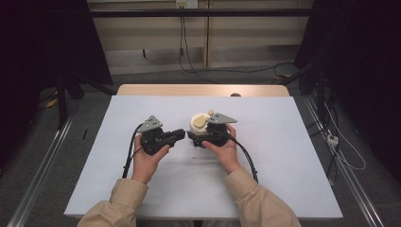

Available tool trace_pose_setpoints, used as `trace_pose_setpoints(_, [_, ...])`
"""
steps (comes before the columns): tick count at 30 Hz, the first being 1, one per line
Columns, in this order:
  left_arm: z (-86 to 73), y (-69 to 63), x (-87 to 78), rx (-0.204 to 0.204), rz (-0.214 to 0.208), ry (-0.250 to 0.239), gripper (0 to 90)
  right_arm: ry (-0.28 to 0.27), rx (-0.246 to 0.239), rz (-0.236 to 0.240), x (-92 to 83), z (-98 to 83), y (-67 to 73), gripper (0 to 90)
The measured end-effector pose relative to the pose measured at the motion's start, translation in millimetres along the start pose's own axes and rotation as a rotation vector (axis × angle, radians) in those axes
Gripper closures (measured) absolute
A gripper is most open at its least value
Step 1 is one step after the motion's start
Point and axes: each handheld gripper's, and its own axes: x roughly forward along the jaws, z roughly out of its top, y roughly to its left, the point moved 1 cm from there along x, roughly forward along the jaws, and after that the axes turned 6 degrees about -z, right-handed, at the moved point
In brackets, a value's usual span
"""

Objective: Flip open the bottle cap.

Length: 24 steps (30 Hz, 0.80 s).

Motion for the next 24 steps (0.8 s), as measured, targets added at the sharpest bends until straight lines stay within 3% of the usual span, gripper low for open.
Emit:
trace_pose_setpoints(5, [4.1,-0.5,3.7,0.006,0.003,0.009,90.0,-0.004,0.0,0.003,0.2,-0.3,-0.4,5.4])
trace_pose_setpoints(24, [15.3,-7.3,23.7,0.03,-0.004,0.051,90.0,-0.001,0.003,0.0,0.2,-0.2,-0.1,5.4])
